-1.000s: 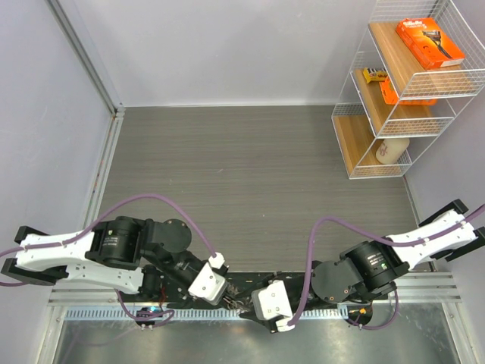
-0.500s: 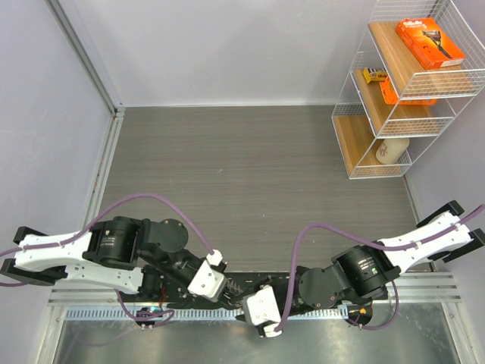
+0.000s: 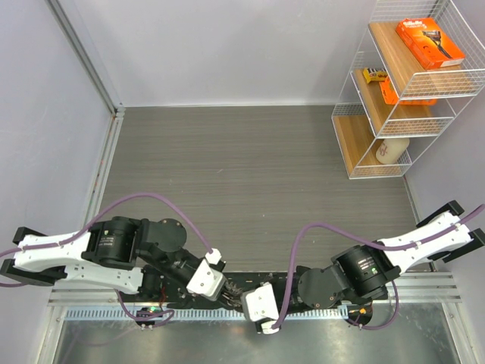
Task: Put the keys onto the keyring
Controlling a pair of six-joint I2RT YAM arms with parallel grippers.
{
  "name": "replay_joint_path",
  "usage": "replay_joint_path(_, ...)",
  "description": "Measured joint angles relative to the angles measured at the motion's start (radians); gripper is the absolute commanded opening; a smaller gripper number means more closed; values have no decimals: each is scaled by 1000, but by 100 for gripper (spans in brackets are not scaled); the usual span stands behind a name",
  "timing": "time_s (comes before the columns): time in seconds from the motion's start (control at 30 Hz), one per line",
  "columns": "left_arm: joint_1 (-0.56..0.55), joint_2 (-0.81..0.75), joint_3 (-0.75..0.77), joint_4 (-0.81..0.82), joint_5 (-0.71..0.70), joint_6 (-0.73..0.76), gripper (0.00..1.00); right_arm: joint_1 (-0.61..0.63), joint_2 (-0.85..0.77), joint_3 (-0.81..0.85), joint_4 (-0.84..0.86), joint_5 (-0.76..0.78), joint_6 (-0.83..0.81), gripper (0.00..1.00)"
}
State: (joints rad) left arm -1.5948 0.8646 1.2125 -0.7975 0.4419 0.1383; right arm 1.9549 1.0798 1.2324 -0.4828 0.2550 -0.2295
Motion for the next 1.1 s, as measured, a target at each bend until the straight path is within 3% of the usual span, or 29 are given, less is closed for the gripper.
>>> replay_joint_path(0.37, 6, -11, -5, 38, 16, -1, 0, 1, -44, -20, 32, 1, 7, 5)
replay_joint_path(1.1, 14, -70, -72, 266, 32, 19, 0, 1, -193, -137, 251, -39, -16, 5)
